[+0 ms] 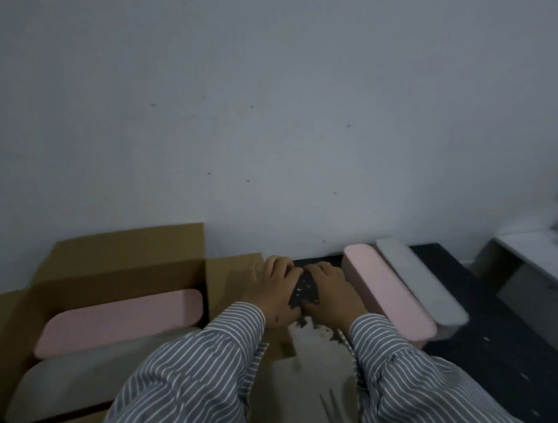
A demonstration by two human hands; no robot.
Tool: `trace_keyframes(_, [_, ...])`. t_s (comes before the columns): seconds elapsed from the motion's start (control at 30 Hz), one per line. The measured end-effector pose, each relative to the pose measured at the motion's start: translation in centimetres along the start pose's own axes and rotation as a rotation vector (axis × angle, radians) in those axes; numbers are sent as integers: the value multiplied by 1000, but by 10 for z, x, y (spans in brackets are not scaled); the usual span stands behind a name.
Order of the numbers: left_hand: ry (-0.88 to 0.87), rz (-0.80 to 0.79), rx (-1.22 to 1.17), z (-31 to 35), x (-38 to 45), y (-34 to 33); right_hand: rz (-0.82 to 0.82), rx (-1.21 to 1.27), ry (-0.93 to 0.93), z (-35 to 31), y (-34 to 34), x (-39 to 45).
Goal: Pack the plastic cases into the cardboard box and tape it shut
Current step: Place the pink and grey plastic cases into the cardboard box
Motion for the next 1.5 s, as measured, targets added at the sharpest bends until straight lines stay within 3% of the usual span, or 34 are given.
trace_keyframes(0.2, [-75,-96,-11,73,69,-31,-8,-77,-202,108,17,-4])
trace_keyframes(0.5, [-118,-301,-113,137,137,-101,-203,-21,-570,219,-8,-10])
trace_keyframes(0.67, [-121,-379,-196,150,152,-120,-189,-11,-597,230,-13,1])
trace_keyframes(0.93, [-126,-414,-118,145,164,-120,-196,-16,-613,229,-20,10])
trace_keyframes(1.27, [-87,-404,10,121,159,-118,-399,-86,-491,228,-14,7])
trace_keyframes(1.5, [-3,-489,-91,97,151,-124,-467,-170,-453,223,-11,1])
Point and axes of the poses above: each hand's wrist, its own x-axis towards the middle knuckle, its own y-axis out of the back of the hand, z = x × y, the point moved 3 cm from there along x, towards the middle knuckle, and after that the axes turned 8 degrees about -y, right-handed, at the moved point
